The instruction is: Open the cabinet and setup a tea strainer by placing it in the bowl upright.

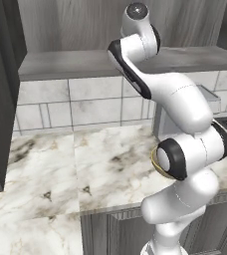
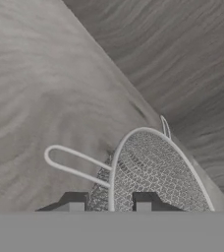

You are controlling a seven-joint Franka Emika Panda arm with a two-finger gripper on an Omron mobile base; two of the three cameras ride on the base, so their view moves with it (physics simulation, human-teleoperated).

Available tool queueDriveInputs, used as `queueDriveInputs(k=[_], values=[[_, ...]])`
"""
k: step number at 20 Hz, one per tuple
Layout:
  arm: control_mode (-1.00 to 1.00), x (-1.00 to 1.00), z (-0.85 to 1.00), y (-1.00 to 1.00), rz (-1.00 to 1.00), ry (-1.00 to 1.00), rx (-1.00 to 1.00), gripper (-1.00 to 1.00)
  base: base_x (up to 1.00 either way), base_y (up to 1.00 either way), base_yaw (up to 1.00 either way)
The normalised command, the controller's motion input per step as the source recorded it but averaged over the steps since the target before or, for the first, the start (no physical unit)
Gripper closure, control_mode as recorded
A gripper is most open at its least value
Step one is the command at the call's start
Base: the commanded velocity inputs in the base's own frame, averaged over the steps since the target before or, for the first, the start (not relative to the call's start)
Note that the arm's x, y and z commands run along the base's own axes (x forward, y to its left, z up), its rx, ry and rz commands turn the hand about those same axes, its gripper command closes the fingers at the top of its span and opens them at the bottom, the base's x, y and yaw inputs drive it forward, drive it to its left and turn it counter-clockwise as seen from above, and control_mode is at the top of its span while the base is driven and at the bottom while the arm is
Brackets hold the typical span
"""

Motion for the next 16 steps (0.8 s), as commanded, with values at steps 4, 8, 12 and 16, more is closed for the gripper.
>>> queueDriveInputs(k=[4,8,12,16], values=[[-1.00,-0.28,0.02,0.07,-0.01,0.00,-0.11,1.00,0.00,0.00,0.00],[-1.00,-0.70,0.02,0.03,-0.11,0.00,-0.01,1.00,0.00,0.00,0.00],[-1.00,-1.00,0.06,0.00,-0.19,-0.08,0.00,1.00,0.00,0.00,0.00],[-1.00,-1.00,0.01,0.00,-0.21,-0.10,0.00,1.00,0.00,0.00,0.00]])
